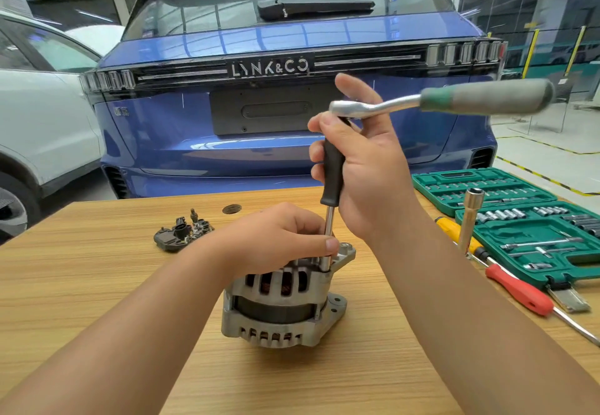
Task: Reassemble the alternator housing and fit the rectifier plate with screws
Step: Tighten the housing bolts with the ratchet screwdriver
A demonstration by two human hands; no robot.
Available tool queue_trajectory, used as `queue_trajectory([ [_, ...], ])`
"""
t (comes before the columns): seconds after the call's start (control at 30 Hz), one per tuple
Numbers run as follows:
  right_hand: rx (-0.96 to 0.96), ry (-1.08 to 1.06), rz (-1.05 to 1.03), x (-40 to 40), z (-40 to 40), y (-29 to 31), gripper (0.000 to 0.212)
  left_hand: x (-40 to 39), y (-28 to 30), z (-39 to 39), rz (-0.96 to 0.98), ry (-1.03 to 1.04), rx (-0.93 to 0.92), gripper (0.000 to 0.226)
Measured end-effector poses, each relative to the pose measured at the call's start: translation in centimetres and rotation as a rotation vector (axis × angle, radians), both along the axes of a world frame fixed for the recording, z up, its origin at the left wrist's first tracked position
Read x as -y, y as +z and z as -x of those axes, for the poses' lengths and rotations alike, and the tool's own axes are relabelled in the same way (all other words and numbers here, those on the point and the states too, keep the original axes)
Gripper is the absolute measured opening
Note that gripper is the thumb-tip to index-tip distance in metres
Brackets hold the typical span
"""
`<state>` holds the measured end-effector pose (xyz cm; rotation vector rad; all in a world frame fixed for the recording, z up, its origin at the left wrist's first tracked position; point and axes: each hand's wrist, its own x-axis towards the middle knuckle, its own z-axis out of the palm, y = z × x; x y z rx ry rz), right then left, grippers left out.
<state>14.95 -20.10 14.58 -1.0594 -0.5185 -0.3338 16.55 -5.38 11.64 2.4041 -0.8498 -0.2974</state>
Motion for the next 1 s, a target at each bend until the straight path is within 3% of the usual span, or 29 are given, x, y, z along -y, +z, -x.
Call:
queue_trajectory([
  [0.1, 0.064, -0.064, 0.034, -0.2, 0.1, -0.1, 0.036, 0.0, 0.1, 0.1, 0.013, 0.007, -0.007, 0.028],
  [0.27, -0.003, 0.299, -0.115, 0.9, -0.1, -0.2, 0.042, 0.1, 0.3, 0.3, 0.009, 0.025, -0.005, 0.022],
  [0.37, -0.01, 0.38, -0.128, 1.1, -0.3, -0.3, 0.045, 0.0, 0.3, 0.4, 0.016, 0.025, -0.022, 0.023],
  [0.53, -0.053, 0.346, -0.112, 1.0, -0.5, -0.3, 0.049, 0.0, 0.3, 0.4, 0.011, 0.029, -0.022, 0.023],
  [0.73, -0.17, 0.372, -0.139, 1.3, -0.7, -0.2, 0.036, 0.1, 0.3, 0.4, -0.007, 0.027, -0.015, 0.025],
  [0.9, -0.287, 0.025, -0.081, 1.6, -0.8, 0.4, 0.019, 0.3, 0.4, 0.5, -0.034, 0.006, -0.013, 0.026],
  [1.0, -0.35, 0.188, -0.1, 2.0, -0.5, 0.6, 0.014, 0.2, 0.4, 0.4, -0.031, 0.015, -0.01, 0.027],
])
